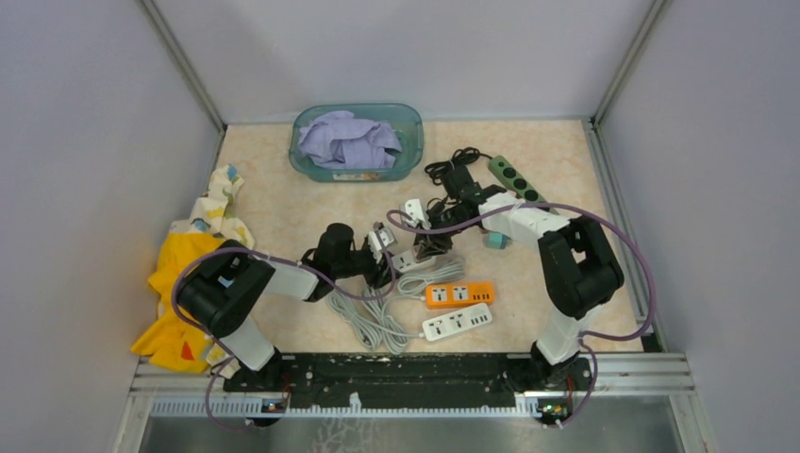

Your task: Pull the plug off the socket

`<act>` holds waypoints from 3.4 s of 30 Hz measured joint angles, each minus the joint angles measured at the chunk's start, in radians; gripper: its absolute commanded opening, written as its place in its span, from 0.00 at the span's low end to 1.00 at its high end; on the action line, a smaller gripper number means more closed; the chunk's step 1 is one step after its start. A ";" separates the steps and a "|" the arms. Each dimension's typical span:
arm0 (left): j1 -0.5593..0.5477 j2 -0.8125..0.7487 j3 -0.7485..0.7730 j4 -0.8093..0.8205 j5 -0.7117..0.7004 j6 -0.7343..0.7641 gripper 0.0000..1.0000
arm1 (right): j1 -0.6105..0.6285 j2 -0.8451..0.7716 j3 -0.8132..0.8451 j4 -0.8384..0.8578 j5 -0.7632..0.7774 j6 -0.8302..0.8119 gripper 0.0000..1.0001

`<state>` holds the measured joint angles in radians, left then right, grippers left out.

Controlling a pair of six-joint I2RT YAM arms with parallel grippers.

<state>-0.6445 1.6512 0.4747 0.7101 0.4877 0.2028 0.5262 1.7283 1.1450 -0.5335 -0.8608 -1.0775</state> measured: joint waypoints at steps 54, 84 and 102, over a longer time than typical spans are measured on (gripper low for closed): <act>-0.001 0.005 0.055 -0.043 -0.008 -0.034 0.00 | -0.071 -0.088 -0.041 0.074 -0.134 0.069 0.00; 0.011 -0.196 0.029 -0.152 -0.130 -0.231 0.70 | -0.306 -0.105 -0.045 0.278 -0.110 0.454 0.03; 0.024 -0.818 -0.218 -0.156 -0.161 -0.436 1.00 | -0.536 -0.153 -0.023 0.265 0.133 0.577 0.26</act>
<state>-0.6209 0.8333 0.2565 0.5541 0.3267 -0.2333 -0.0097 1.5757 1.1221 -0.2684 -0.7280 -0.5003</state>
